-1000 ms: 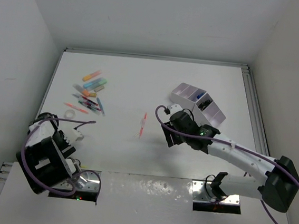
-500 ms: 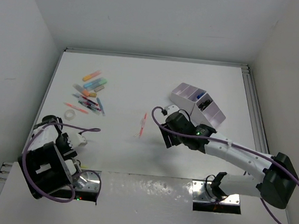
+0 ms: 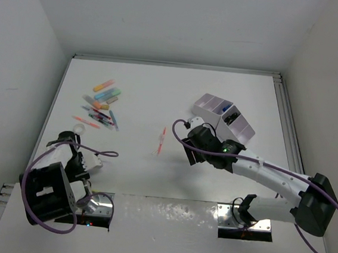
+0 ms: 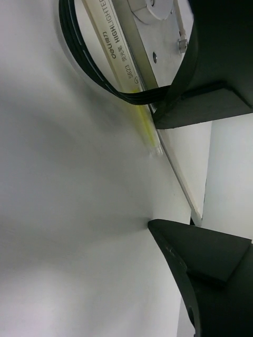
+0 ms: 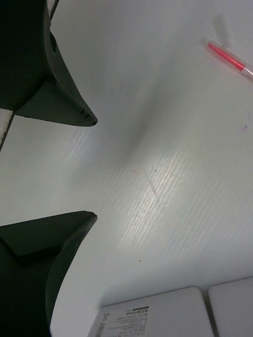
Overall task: Sort the stationery into containers
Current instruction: Move the pen to the center of the board.
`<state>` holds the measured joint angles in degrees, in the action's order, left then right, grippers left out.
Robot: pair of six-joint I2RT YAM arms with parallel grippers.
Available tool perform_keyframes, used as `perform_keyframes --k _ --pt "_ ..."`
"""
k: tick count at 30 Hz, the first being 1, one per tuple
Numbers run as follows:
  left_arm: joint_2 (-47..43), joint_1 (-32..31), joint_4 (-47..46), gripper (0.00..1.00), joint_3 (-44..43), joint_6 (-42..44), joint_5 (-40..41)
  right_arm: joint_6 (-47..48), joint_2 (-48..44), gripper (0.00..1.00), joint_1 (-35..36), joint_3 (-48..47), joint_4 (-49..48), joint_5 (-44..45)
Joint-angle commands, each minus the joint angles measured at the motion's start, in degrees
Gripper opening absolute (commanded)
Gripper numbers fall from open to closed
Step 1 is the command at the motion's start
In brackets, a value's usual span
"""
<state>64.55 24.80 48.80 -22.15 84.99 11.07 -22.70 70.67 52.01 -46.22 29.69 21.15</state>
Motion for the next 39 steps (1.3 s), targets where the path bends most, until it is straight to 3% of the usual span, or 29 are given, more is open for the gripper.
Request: perform_keyframes --k 1,3,7,14,16,30,39 --pt "1.27 -1.50 -1.94 0.65 1.85 -2.79 -3.24 0.99 -2.03 0.65 0.46 -1.51 -0.16 2.67" --pt "3.98 -2.38 -2.39 0.60 -0.16 -5.09 -5.35 0.99 -2.21 0.65 0.38 -1.51 -0.16 2.67" --pt "8.39 -4.75 -2.48 0.36 -3.77 -10.71 -8.16 0.99 -2.29 0.65 0.37 -1.42 0.45 2.58" --pt "13.30 -8.18 -2.21 0.11 -7.81 -15.90 -14.57 1.08 -3.87 0.65 0.46 -0.63 0.98 3.81" --pt "14.98 -10.46 -2.56 0.00 -9.30 -18.27 -16.42 0.90 -4.40 0.65 0.29 -0.10 1.16 4.16" --pt "22.45 -26.98 -6.61 0.00 -18.19 -35.32 -20.83 -1.82 -8.53 0.65 0.37 3.67 1.86 5.84" --pt "26.06 -32.71 -9.42 0.00 -17.05 -37.18 -17.14 -2.79 -8.36 0.65 0.46 3.85 1.51 5.40"
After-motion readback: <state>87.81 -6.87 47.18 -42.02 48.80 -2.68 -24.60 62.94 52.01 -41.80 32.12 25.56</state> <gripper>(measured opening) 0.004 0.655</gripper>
